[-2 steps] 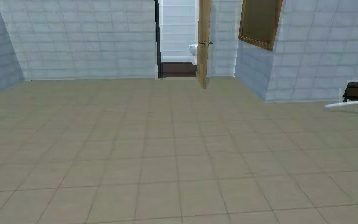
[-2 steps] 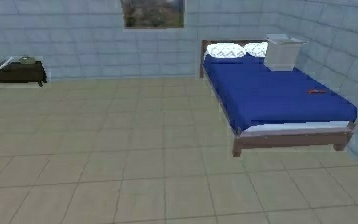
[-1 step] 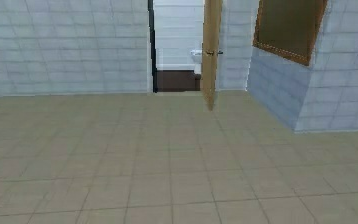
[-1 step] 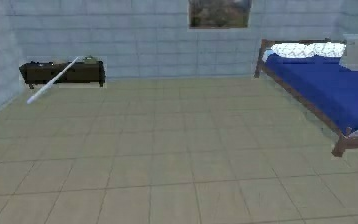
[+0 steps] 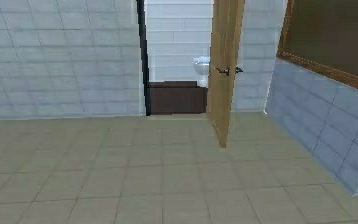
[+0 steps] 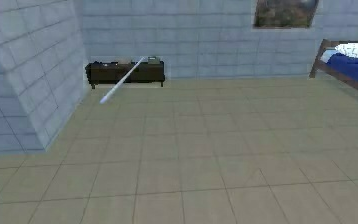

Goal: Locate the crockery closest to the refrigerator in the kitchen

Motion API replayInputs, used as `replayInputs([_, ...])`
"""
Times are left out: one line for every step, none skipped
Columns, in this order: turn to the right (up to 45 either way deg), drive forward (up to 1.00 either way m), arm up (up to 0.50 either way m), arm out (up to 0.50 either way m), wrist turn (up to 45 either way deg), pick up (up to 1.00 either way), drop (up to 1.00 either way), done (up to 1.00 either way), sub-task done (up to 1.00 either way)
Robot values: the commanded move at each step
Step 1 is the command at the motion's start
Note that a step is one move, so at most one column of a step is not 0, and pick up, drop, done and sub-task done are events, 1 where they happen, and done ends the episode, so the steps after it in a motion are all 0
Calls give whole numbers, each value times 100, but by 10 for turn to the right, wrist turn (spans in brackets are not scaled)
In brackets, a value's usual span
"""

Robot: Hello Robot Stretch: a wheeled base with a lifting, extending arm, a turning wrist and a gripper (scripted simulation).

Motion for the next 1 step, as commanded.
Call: replayInputs([0, 100, 0, 0, 0, 0, 0, 0, 0])
